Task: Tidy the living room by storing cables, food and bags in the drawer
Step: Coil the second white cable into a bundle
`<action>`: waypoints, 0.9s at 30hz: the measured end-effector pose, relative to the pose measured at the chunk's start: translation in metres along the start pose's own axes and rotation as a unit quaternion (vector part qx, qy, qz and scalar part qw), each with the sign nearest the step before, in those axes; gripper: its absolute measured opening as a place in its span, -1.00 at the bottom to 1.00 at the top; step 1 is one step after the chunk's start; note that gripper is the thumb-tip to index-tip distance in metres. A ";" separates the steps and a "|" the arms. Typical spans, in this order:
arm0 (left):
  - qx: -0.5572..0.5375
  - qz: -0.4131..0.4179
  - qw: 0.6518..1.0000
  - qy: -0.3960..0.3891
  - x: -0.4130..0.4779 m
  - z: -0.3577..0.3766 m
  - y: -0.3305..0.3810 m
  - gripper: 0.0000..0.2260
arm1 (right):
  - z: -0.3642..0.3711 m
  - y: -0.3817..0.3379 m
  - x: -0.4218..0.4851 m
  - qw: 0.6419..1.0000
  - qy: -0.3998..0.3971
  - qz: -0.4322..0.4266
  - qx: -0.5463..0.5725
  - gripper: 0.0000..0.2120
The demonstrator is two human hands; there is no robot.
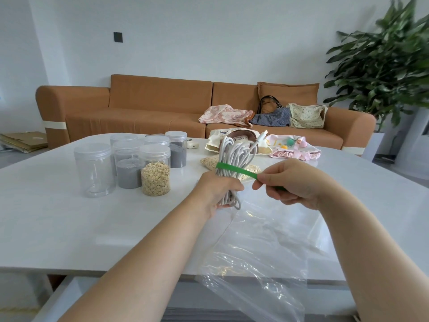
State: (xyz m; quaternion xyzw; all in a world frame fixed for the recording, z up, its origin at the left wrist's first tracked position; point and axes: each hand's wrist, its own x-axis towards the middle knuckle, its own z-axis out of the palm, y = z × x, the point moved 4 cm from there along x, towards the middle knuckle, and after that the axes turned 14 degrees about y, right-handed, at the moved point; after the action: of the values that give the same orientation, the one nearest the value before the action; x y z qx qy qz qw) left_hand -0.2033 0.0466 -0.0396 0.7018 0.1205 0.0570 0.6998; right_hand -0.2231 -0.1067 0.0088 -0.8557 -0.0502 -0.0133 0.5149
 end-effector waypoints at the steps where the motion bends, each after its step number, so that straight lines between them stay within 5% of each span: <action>1: -0.010 -0.012 1.000 -0.008 -0.001 0.001 -0.001 -0.90 | 0.000 -0.001 -0.001 1.000 -0.003 -0.002 0.004 -0.75; 5: -0.045 -0.048 0.997 -0.038 -0.002 0.004 -0.002 -0.91 | -0.002 -0.004 -0.001 1.000 0.007 -0.011 0.014 -0.80; 11: -0.023 -0.056 0.995 -0.074 -0.002 0.006 -0.003 -0.90 | -0.010 0.001 0.008 0.981 0.157 -0.088 -0.074 -0.82; 16: -0.005 -0.059 0.992 -0.111 -0.006 0.007 -0.003 -0.92 | -0.008 -0.001 0.005 0.957 0.147 -0.166 -0.188 -0.89; 27: 0.026 -0.052 0.991 -0.124 -0.007 0.007 -0.003 -0.93 | -0.007 0.003 0.008 0.953 0.193 -0.147 -0.182 -0.73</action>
State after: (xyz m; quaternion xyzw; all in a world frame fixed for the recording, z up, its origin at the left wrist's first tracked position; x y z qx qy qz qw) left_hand -0.2091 0.0381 -0.0421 0.7139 0.0705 -0.0702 0.6931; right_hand -0.2142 -0.1138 0.0104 -0.8993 -0.0716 -0.2623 0.3425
